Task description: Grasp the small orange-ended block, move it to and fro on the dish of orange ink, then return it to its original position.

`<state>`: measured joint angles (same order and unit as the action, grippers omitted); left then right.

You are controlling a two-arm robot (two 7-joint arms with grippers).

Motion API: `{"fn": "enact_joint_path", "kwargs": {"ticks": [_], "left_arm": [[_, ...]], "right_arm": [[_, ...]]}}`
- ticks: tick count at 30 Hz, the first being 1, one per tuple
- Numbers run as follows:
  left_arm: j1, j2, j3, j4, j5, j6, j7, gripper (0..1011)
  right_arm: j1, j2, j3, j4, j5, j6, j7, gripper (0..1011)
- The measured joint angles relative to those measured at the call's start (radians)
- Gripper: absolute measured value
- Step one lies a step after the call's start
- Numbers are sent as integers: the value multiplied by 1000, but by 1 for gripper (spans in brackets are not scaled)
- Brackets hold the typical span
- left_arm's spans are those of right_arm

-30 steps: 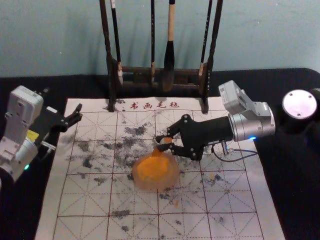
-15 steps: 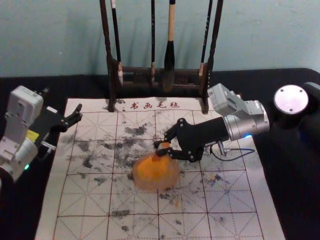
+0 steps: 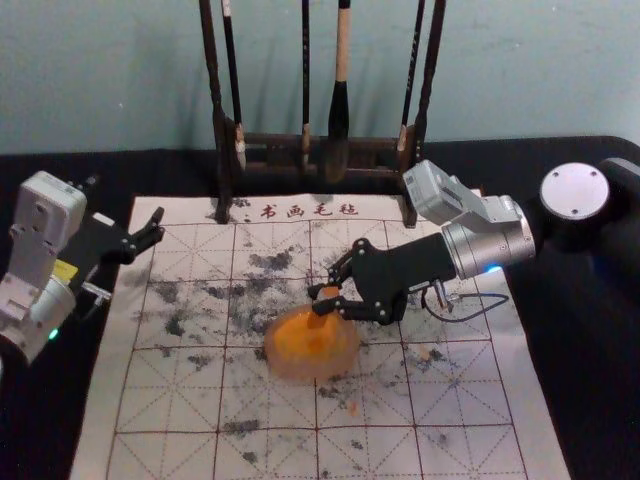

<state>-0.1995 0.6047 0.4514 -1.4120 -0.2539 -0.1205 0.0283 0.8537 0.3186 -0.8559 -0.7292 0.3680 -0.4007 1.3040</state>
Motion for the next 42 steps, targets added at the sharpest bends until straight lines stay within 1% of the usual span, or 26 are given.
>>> {"fn": "enact_joint_path", "kwargs": {"ticks": [5, 9, 14, 24, 29, 37, 42], "left_arm": [[0, 0, 0, 0, 0, 0, 0, 1001], [0, 0, 0, 0, 0, 0, 0, 1001], [0, 0, 0, 0, 0, 0, 0, 1002], [0, 0, 0, 0, 0, 0, 0, 1001], [0, 0, 0, 0, 0, 0, 0, 1001], [0, 0, 0, 0, 0, 0, 0, 1001], [0, 0, 0, 0, 0, 0, 0, 1001]], "right_arm": [[13, -12, -11, 24, -7, 2, 18, 134], [22, -24, -20, 48, -21, -2, 20, 134], [28, -38, -21, 71, -33, -14, 13, 134], [34, -53, -15, 89, -48, -28, -7, 134], [40, -64, -14, 106, -64, -36, -21, 134], [43, -66, -9, 110, -81, -38, -35, 134], [43, -58, -5, 101, -87, -36, -38, 134]]}}
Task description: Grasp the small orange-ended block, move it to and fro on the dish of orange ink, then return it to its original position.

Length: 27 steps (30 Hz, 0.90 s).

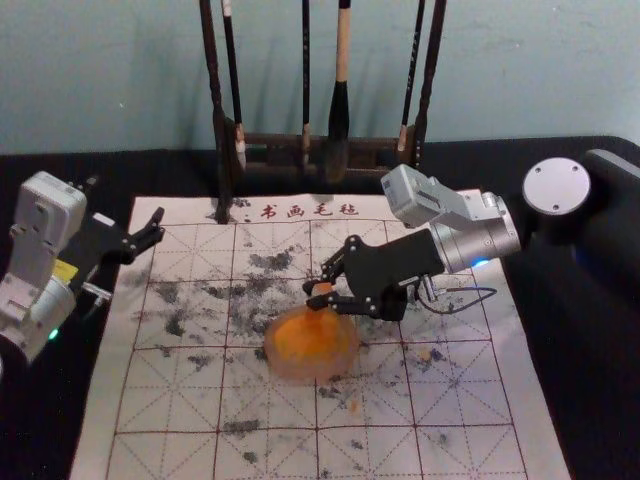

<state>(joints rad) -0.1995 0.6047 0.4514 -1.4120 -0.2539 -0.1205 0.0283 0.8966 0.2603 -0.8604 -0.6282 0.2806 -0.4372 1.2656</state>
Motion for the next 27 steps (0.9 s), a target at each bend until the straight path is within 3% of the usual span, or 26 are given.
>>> {"fn": "enact_joint_path", "kwargs": {"ticks": [27], "left_arm": [[0, 0, 0, 0, 0, 0, 0, 1001]], "right_arm": [[-56, 104, -5, -151, 18, 36, 14, 134]]}}
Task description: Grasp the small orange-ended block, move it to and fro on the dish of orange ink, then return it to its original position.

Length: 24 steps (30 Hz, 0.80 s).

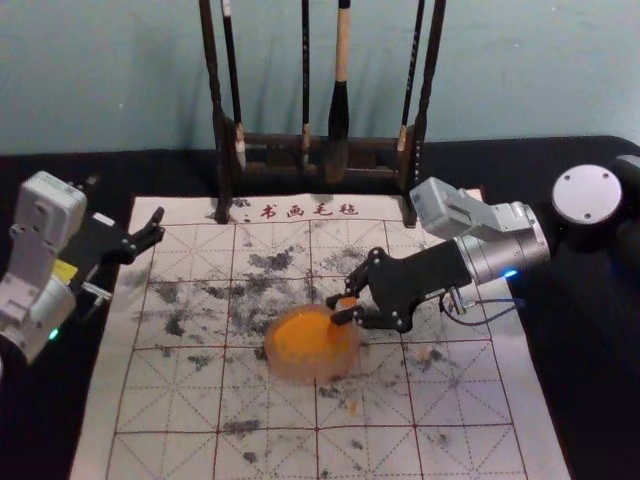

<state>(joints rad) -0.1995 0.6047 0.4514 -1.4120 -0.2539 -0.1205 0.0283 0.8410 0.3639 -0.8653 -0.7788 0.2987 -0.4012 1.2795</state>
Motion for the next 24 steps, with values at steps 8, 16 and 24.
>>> {"fn": "enact_joint_path", "kwargs": {"ticks": [8, 16, 24], "left_arm": [[0, 0, 0, 0, 0, 0, 0, 1001], [0, 0, 0, 0, 0, 0, 0, 1001], [0, 0, 0, 0, 0, 0, 0, 1001]], "right_arm": [[-8, 1, -14, -26, 21, 1, 15, 134], [-3, -19, -28, -18, 31, -9, 27, 134], [11, -49, -43, 17, 34, -27, 37, 134]]}}
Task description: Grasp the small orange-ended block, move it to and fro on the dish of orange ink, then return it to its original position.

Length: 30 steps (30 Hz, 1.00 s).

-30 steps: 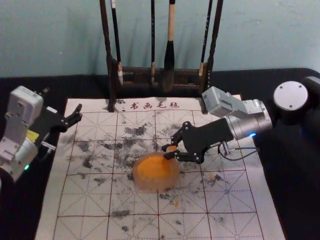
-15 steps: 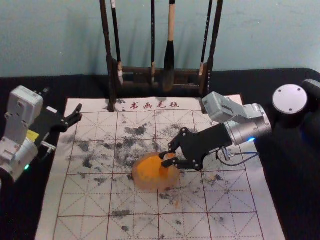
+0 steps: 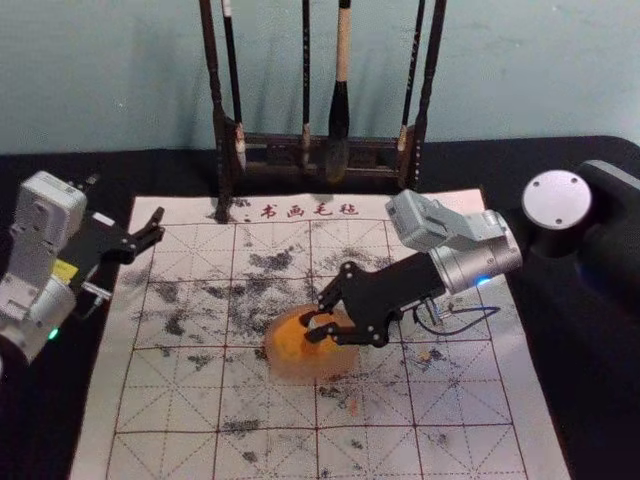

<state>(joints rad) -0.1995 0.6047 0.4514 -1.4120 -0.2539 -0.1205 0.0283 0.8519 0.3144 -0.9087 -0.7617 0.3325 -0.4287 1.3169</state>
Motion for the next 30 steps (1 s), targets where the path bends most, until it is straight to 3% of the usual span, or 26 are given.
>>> {"fn": "enact_joint_path", "kwargs": {"ticks": [12, 20, 30], "left_arm": [[0, 0, 0, 0, 0, 0, 0, 1001], [0, 0, 0, 0, 0, 0, 0, 1001], [0, 0, 0, 0, 0, 0, 0, 1001]], "right_arm": [[22, -42, -5, 61, -5, -25, -2, 134], [45, -77, 5, 127, -28, -47, -34, 134], [54, -78, 22, 151, -53, -54, -57, 134]]}}
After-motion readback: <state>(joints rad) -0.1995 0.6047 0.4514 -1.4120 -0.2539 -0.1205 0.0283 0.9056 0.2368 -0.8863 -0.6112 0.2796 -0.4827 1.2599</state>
